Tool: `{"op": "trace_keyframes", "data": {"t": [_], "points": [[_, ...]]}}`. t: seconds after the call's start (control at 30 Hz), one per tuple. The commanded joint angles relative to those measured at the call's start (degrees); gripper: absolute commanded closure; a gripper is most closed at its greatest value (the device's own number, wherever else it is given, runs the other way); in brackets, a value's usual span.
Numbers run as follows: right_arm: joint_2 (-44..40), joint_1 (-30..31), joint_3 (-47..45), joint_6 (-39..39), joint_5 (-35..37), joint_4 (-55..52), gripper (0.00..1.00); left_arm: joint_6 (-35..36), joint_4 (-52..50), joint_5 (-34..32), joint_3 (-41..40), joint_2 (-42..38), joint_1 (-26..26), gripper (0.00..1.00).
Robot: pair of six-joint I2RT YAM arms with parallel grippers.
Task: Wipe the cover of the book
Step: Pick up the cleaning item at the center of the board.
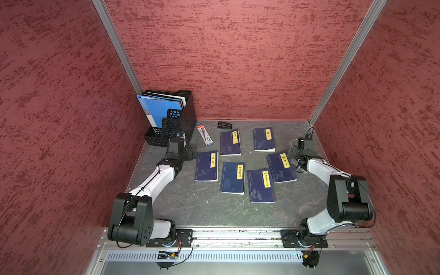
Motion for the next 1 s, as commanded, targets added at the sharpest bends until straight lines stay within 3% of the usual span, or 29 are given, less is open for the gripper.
{"op": "trace_keyframes", "data": {"t": [0.0,0.73,0.83,0.97], "points": [[1.3,-2.3,1.7,1.2,-3.6,-4.1,0.03,-1.3,-1.9,1.3,1.6,-0.6,-0.4,0.00],[12.9,-7.6,4.8,-2.1,-13.9,-5.6,0.02,-2.4,-4.7,2.1,4.9,4.5,-1.3,0.00],[13.7,-7.7,5.3,-2.1,-13.1,-6.0,0.06,-2.3,-4.9,1.9,4.9,4.6,-1.4,0.00],[14.1,-8.0,5.7,-2.2,-11.9,-6.5,0.20,-2.3,-5.0,2.0,5.1,4.7,-1.5,0.00]]}}
